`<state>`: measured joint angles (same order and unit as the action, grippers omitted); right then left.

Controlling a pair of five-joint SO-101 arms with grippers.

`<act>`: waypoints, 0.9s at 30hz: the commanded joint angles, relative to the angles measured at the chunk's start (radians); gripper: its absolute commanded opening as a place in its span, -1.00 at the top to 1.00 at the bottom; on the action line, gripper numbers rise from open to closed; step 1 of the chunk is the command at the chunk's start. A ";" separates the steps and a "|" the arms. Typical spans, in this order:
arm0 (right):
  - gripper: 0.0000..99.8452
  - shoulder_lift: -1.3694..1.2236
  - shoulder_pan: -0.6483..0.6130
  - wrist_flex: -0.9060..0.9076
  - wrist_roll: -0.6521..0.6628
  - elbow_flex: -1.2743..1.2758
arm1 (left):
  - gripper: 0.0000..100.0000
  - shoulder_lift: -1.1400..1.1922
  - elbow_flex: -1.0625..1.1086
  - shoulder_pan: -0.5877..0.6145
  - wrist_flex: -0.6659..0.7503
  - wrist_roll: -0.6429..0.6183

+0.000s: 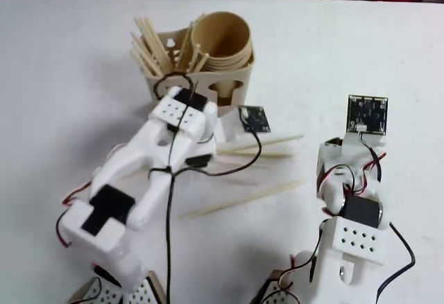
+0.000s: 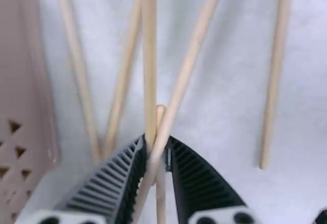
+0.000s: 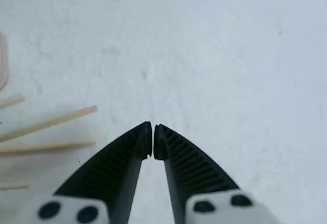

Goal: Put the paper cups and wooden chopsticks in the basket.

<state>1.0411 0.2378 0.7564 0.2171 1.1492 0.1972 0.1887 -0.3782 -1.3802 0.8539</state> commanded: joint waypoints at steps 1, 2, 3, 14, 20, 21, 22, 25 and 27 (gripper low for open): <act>0.95 0.022 0.013 -0.019 -0.006 -0.003 | 0.95 -0.162 -0.043 -0.012 -0.046 -0.044; 0.95 0.022 0.013 -0.019 -0.006 -0.003 | 0.95 -0.183 -0.043 -0.012 -0.052 -0.051; 0.95 0.022 0.013 -0.019 -0.006 -0.003 | 0.95 -0.206 -0.043 -0.012 -0.060 -0.057; 0.95 0.022 0.015 -0.019 -0.006 -0.003 | 0.95 -0.433 -0.043 0.012 -0.121 -0.124; 0.95 0.022 0.015 -0.019 -0.006 -0.003 | 0.95 -0.559 -0.043 0.064 -0.124 -0.161; 0.95 0.022 0.015 -0.019 -0.006 -0.003 | 0.95 -0.585 -0.043 0.068 -0.123 -0.170; 0.95 0.022 0.015 -0.019 -0.006 -0.003 | 0.95 -0.613 -0.043 0.070 -0.121 -0.181; 0.95 0.022 0.015 -0.019 -0.006 -0.003 | 0.95 -0.699 -0.044 0.065 -0.104 -0.221; 0.95 0.022 0.015 -0.019 -0.006 -0.003 | 0.95 -0.743 -0.044 0.067 -0.071 -0.261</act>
<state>1.0411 0.2409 0.7564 0.2171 1.1492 -0.4242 0.1887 -0.3184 -1.4968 0.6605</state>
